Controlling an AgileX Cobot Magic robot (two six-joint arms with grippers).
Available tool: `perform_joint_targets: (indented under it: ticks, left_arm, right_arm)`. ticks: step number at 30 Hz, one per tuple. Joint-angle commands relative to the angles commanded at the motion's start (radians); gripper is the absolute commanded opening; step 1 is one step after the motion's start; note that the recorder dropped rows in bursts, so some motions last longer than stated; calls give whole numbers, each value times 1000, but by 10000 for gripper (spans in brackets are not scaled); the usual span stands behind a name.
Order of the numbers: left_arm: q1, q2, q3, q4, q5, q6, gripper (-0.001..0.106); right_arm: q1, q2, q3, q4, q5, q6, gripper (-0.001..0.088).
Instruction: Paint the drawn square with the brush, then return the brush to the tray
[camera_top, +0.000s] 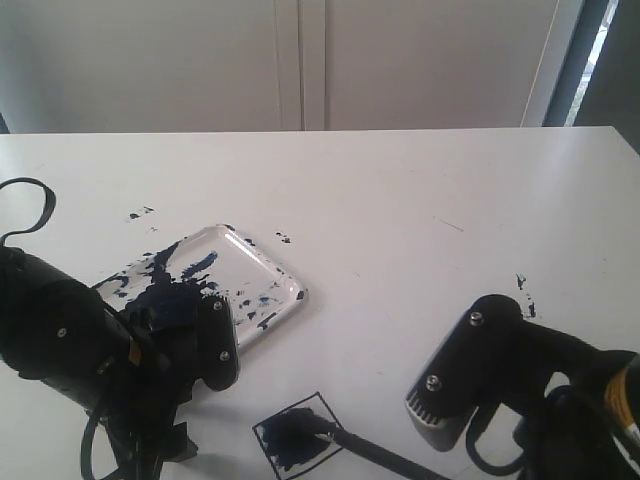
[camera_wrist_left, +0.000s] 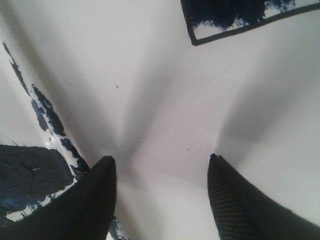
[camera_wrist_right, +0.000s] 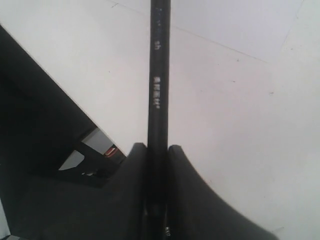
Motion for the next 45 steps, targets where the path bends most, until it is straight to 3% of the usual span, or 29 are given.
perform_joint_targets:
  ticks: [21, 28, 45]
  left_arm:
    - [0, 0, 0, 0, 4, -2, 586]
    - [0, 0, 0, 0, 4, -2, 586]
    - [0, 0, 0, 0, 4, -2, 586]
  right_arm:
    - [0, 43, 0, 8, -33, 33, 0]
    - [0, 43, 0, 95, -63, -31, 0]
    - [0, 43, 0, 24, 0, 29, 0]
